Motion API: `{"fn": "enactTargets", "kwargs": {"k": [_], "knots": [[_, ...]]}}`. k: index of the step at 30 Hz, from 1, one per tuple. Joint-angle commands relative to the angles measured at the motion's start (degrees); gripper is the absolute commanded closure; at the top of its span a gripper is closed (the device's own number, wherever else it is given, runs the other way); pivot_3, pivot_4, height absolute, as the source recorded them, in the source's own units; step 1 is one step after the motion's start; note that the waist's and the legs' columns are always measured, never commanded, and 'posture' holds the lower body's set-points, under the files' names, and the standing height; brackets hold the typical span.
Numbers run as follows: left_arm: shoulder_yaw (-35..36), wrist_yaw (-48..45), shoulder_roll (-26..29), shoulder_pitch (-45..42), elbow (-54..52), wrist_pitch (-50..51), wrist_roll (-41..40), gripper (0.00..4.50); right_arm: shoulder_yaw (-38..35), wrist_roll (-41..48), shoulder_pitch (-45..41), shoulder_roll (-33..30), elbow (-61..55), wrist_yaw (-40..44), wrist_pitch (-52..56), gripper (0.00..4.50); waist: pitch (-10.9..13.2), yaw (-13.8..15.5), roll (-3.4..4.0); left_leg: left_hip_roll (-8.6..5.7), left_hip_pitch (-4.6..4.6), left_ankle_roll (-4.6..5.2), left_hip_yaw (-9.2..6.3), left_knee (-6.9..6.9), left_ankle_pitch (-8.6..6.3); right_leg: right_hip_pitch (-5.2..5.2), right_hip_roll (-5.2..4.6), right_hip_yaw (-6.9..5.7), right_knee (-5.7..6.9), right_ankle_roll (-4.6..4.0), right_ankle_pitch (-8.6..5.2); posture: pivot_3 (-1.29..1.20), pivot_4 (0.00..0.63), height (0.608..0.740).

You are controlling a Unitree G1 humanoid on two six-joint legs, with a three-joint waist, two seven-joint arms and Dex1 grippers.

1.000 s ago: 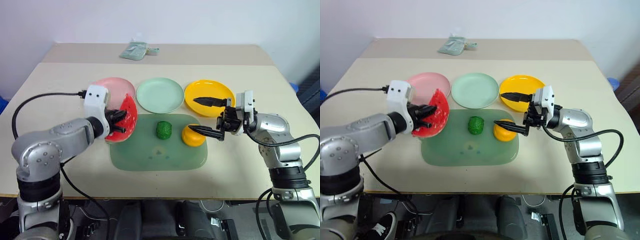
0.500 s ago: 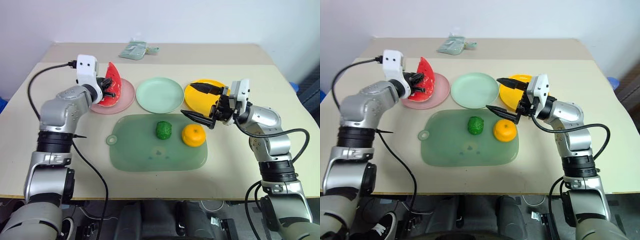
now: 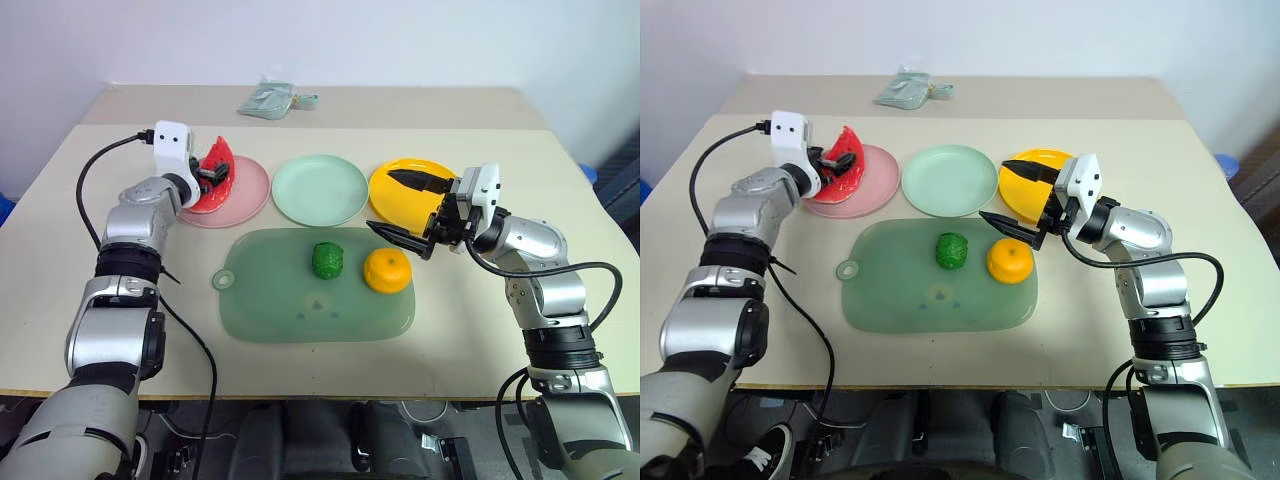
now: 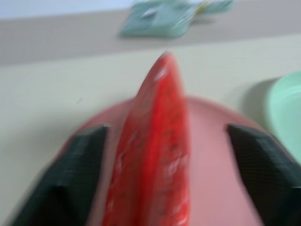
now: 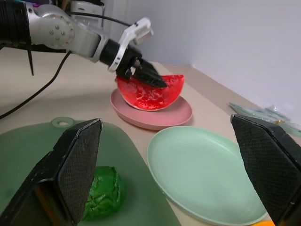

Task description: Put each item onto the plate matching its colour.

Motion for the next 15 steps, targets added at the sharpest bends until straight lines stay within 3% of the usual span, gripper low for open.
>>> {"fn": "enactTargets", "kwargs": {"k": [1,8,12,15], "knots": [[3.0,-5.2,2.4,1.4,-10.4,1.5,-2.9,0.02,-0.7,1.8,-0.8,-0.2,-3.4,-0.2,1.2,0.0,0.0,0.0,0.0,0.0,0.0,0.0,0.0,0.0,0.0,0.0,0.0,0.0,0.01,0.0,0.0,0.0,0.15,0.74],[6.7,-23.9,9.7,9.7,-31.5,5.4,-12.9,0.02,0.3,3.0,-1.3,-0.3,-4.4,1.6,2.9,0.0,0.0,-0.5,0.02,0.03,0.01,0.0,-0.01,-0.02,0.0,-0.01,0.0,0.0,0.04,-0.01,0.0,0.0,0.15,0.74],[9.2,-37.3,13.8,17.8,-39.3,8.0,-21.1,0.02,2.3,1.1,-2.5,-0.5,-4.4,1.1,4.0,0.0,0.0,-0.7,0.03,0.03,0.02,0.0,0.0,-0.02,0.0,-0.01,0.0,0.01,0.03,-0.02,-0.01,0.0,0.15,0.74],[10.5,-41.7,15.3,22.2,-42.4,11.0,-25.5,0.02,3.0,1.0,-3.0,-0.4,-4.7,0.8,5.4,0.0,0.0,-1.0,0.04,0.05,0.03,0.0,-0.02,-0.02,0.0,-0.01,0.0,0.0,0.05,-0.03,-0.01,0.0,0.15,0.74]]}}
